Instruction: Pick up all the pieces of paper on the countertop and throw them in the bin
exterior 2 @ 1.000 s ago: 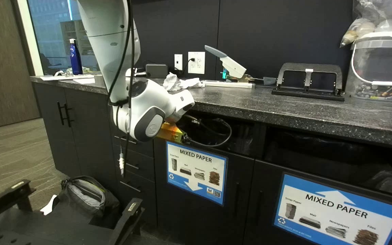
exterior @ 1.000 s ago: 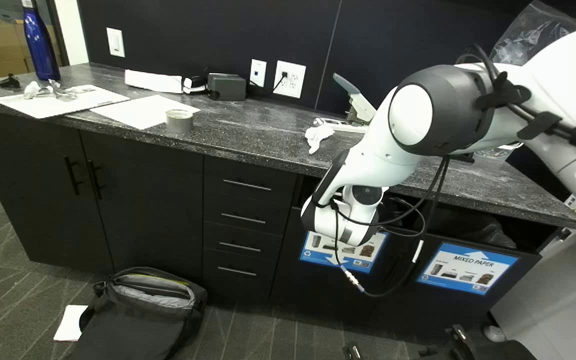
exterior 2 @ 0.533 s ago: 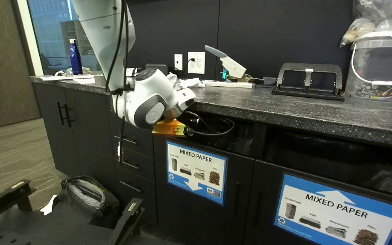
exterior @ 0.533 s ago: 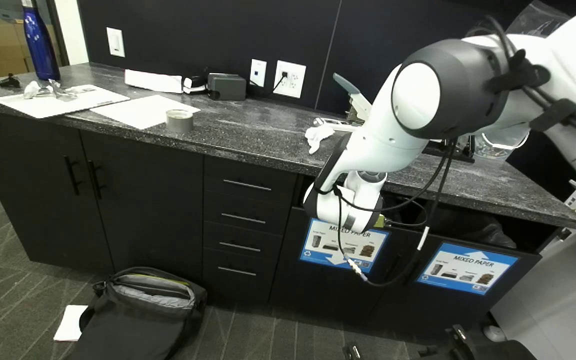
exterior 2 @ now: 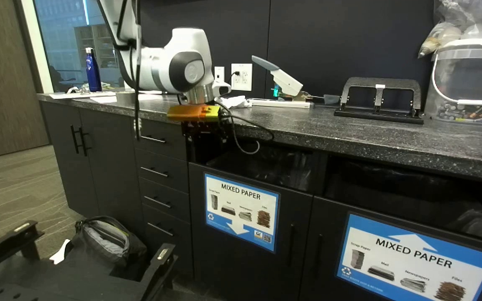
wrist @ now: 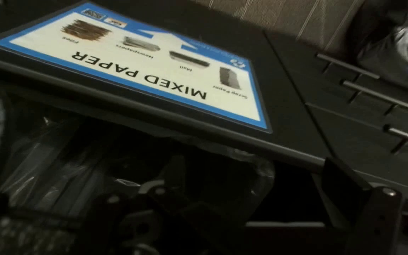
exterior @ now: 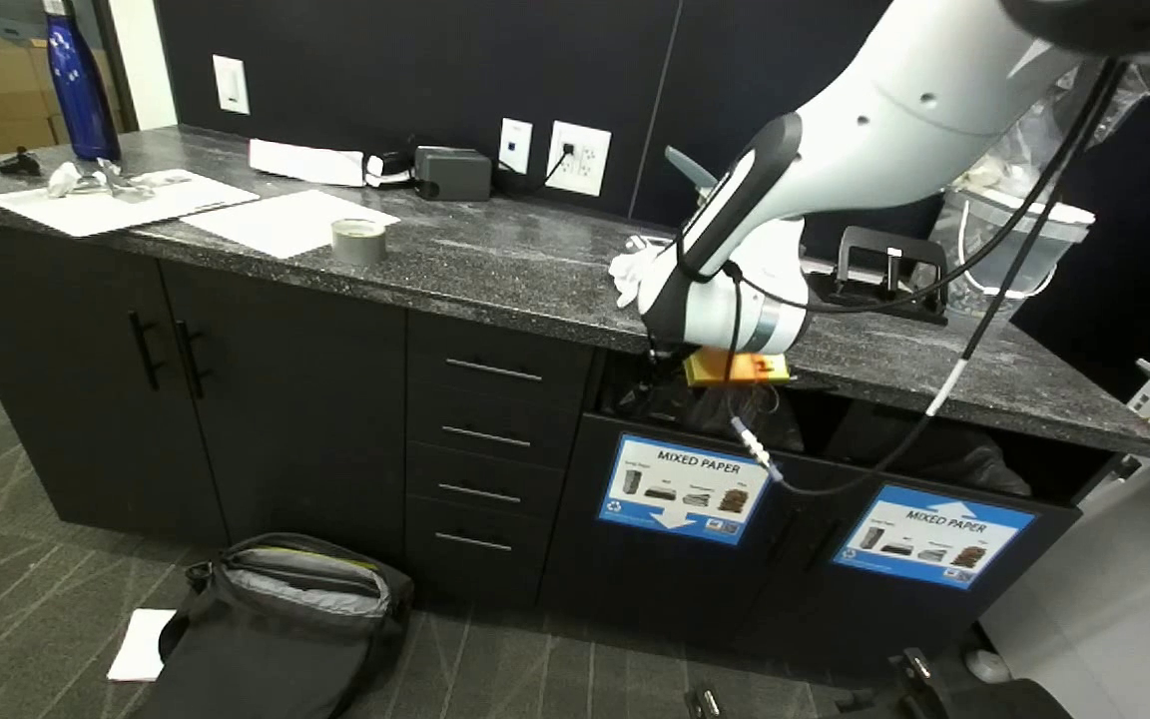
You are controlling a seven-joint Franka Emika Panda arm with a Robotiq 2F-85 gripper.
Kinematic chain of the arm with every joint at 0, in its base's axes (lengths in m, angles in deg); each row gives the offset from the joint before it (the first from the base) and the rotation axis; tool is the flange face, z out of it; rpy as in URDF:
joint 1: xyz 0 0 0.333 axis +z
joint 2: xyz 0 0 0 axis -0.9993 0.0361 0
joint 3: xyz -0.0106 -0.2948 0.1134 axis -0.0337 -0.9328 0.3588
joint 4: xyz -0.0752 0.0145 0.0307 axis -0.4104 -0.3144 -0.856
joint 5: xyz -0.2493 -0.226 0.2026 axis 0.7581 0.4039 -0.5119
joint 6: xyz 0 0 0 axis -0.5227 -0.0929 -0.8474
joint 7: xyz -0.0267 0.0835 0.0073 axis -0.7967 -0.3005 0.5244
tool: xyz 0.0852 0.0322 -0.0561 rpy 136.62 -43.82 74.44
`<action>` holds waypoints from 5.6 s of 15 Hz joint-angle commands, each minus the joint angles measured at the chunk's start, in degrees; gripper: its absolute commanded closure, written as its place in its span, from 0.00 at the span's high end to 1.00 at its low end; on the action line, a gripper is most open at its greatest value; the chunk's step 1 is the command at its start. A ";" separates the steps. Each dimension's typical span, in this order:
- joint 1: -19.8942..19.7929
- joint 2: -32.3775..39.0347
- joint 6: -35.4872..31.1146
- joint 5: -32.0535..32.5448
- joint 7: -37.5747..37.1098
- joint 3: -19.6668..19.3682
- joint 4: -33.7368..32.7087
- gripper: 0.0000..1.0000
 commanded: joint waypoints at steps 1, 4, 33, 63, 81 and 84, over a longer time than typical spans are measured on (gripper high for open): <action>-3.13 -11.47 16.18 6.84 1.89 3.49 2.26 1.00; -3.71 -15.50 31.27 7.15 2.54 5.13 -4.17 1.00; -3.80 27.75 49.81 27.25 -34.76 3.01 -72.28 0.27; -17.53 -9.34 46.29 16.43 -10.16 12.86 -8.97 0.09; -19.42 1.80 -2.52 23.43 0.21 11.22 12.89 0.09; -16.48 4.12 -5.85 25.73 -0.68 9.41 9.90 0.10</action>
